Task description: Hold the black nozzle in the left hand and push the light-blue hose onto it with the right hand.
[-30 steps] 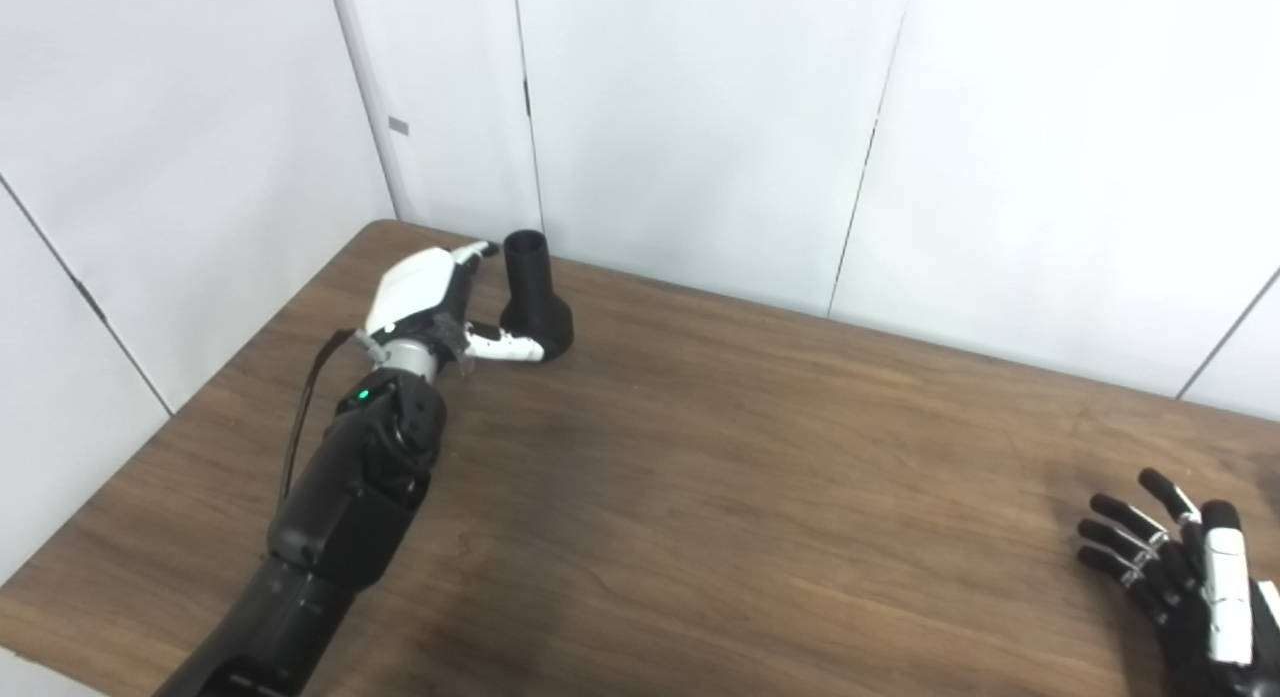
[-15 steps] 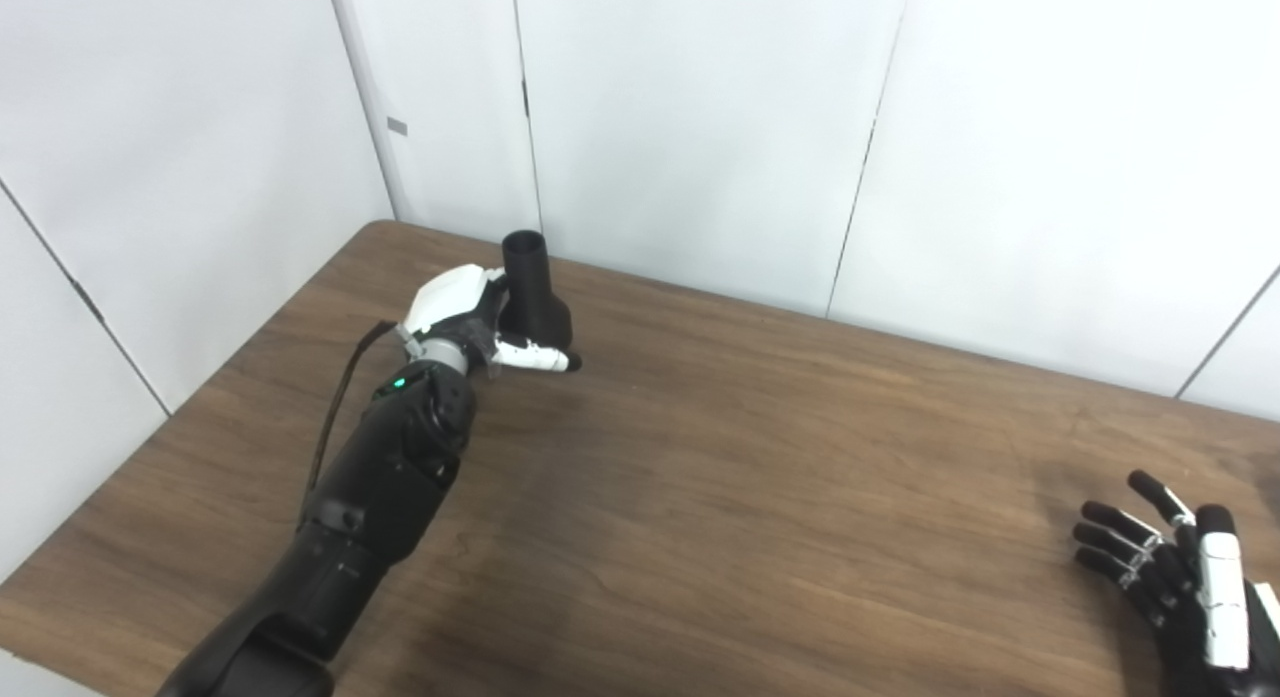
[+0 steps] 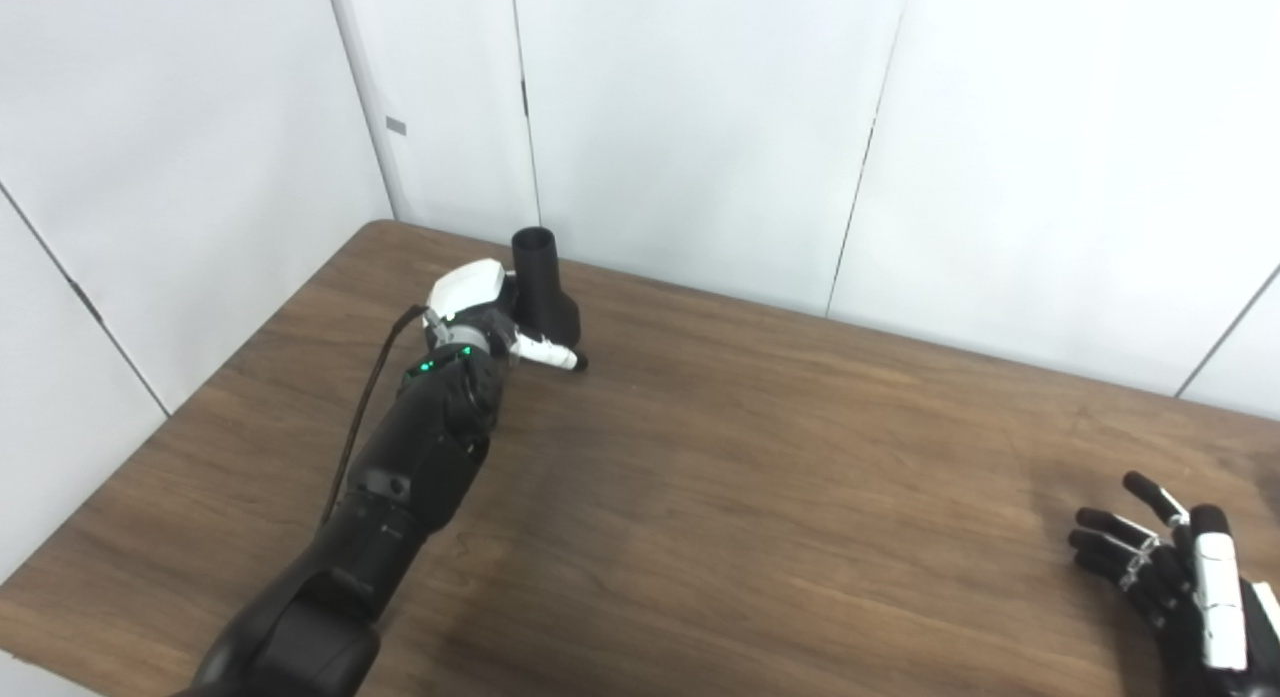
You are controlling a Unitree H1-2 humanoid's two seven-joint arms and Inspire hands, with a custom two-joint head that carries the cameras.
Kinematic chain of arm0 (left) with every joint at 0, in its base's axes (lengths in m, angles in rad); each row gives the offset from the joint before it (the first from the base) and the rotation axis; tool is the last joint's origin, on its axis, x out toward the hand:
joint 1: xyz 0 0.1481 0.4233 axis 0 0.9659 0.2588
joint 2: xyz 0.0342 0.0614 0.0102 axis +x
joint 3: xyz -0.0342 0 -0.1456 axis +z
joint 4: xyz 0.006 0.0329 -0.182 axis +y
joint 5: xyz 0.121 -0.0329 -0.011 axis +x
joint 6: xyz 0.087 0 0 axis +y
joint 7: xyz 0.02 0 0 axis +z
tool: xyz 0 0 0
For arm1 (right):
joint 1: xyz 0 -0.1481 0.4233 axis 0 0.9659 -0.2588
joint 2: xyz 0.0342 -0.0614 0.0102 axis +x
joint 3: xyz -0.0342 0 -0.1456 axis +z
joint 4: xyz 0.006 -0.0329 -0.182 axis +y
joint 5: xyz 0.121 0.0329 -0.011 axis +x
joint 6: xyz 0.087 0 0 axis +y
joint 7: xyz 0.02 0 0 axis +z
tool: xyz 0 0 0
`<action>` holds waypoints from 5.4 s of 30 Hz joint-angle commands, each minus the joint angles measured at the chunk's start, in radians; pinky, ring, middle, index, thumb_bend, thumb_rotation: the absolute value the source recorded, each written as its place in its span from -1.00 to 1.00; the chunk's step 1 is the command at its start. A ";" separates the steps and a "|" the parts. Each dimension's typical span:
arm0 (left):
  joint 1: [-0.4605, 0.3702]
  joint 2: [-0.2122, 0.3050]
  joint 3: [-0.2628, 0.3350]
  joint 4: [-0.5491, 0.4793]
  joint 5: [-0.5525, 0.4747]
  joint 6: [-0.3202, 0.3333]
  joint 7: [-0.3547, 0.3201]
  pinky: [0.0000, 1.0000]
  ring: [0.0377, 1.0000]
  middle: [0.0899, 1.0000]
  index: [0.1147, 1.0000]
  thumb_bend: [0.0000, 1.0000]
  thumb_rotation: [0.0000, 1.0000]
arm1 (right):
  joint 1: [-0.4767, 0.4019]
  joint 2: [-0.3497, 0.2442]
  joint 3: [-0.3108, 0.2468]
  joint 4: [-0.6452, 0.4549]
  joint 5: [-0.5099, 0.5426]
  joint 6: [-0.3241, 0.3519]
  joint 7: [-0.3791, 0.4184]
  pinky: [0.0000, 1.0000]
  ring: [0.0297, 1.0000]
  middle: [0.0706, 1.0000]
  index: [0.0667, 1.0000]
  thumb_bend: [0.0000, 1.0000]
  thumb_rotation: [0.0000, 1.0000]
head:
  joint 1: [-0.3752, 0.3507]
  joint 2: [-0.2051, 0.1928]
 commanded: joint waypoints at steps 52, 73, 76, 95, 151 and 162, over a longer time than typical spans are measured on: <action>0.206 -0.065 -0.181 -0.467 0.178 -0.026 0.173 0.38 0.23 -0.07 -0.21 0.05 -1.00 | 0.010 -0.014 0.049 0.016 -0.041 -0.063 0.028 0.26 0.21 0.16 0.57 -0.22 1.00 | -0.202 0.067; 0.316 -0.226 -0.392 -0.572 0.290 -0.100 0.073 0.34 0.17 -0.08 -0.19 0.05 -1.00 | 0.013 0.029 0.099 -0.038 -0.141 -0.064 -0.012 0.28 0.25 0.10 0.54 -0.12 1.00 | -0.391 0.127; 0.319 -0.227 -0.416 -0.557 0.307 -0.121 0.061 0.31 0.17 -0.05 -0.21 0.04 -1.00 | 0.011 0.033 0.099 -0.042 -0.142 -0.061 -0.012 0.28 0.26 0.11 0.54 -0.12 1.00 | -0.406 0.135; 0.369 -0.271 -0.504 -0.519 0.412 -0.196 0.045 0.81 0.22 -0.12 -0.17 0.05 -1.00 | 0.002 0.039 0.048 -0.130 -0.135 -0.004 -0.024 0.14 0.30 0.30 0.53 -0.29 0.19 | -0.520 0.160; 0.397 -0.215 -0.397 -0.527 0.324 -0.333 0.069 0.73 0.18 -0.16 -0.14 0.05 -1.00 | -0.468 -0.634 0.235 0.132 -0.973 0.079 0.339 0.81 0.88 0.79 0.64 1.00 -0.75 | -0.842 0.119; 0.398 -0.209 -0.394 -0.528 0.330 -0.340 0.062 0.71 0.18 -0.15 -0.15 0.05 -1.00 | -0.561 -0.601 0.275 0.450 -0.920 -0.013 0.271 0.68 0.85 0.70 0.66 1.00 -0.53 | -0.852 0.118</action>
